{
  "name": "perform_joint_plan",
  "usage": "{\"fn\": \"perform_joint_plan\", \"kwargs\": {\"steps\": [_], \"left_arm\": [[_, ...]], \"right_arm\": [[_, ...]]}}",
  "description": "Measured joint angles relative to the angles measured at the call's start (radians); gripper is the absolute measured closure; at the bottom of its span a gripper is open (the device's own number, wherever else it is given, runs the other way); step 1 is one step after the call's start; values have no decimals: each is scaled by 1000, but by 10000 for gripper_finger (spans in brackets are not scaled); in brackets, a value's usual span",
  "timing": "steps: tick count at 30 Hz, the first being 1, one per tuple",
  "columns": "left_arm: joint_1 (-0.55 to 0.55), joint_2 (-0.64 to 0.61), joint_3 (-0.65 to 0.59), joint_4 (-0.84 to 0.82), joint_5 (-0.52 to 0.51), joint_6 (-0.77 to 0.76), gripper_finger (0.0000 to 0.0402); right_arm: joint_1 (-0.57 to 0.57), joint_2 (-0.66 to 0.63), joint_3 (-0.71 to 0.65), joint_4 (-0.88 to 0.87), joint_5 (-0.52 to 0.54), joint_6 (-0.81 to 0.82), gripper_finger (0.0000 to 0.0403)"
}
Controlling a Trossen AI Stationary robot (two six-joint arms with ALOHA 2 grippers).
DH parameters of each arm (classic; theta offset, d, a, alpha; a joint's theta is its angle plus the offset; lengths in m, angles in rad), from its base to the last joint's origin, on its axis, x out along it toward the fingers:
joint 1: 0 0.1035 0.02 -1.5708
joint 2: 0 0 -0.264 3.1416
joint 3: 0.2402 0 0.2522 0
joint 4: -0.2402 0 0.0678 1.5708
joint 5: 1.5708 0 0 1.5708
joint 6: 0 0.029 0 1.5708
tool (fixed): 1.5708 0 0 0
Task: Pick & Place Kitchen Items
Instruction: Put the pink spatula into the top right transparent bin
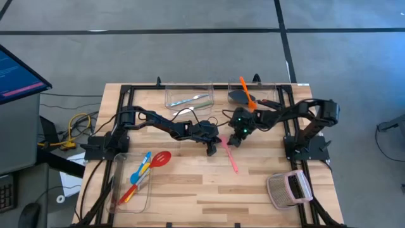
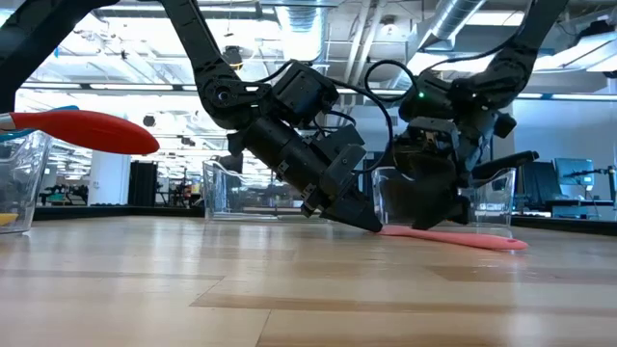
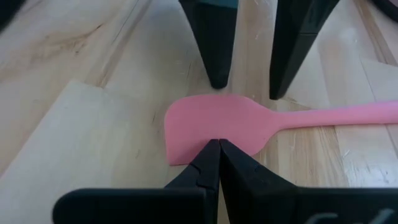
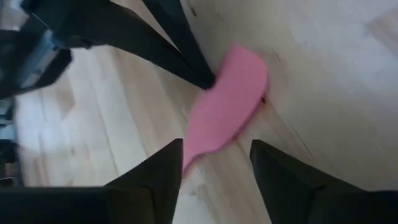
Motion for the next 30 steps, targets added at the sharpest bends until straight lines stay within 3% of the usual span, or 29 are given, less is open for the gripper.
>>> {"fn": "perform_joint_plan", "kwargs": {"steps": [5,10,14,18,23,30], "left_arm": [[0,0,0,1,0,1,400],[0,0,0,2,0,1,400],[0,0,-1,2,0,1,400],[0,0,-1,4,0,1,400],[0,0,-1,5,0,1,400],[0,-3,-5,24,0,1,400]], "right_arm": [[-16,39,1,55,-66,-1,212],[-17,99,3,149,-126,20,233],[-17,107,25,119,-123,25,255],[-15,91,33,92,-99,5,295],[-13,90,33,92,-94,-7,383],[-11,88,33,89,-84,-54,397]]}}
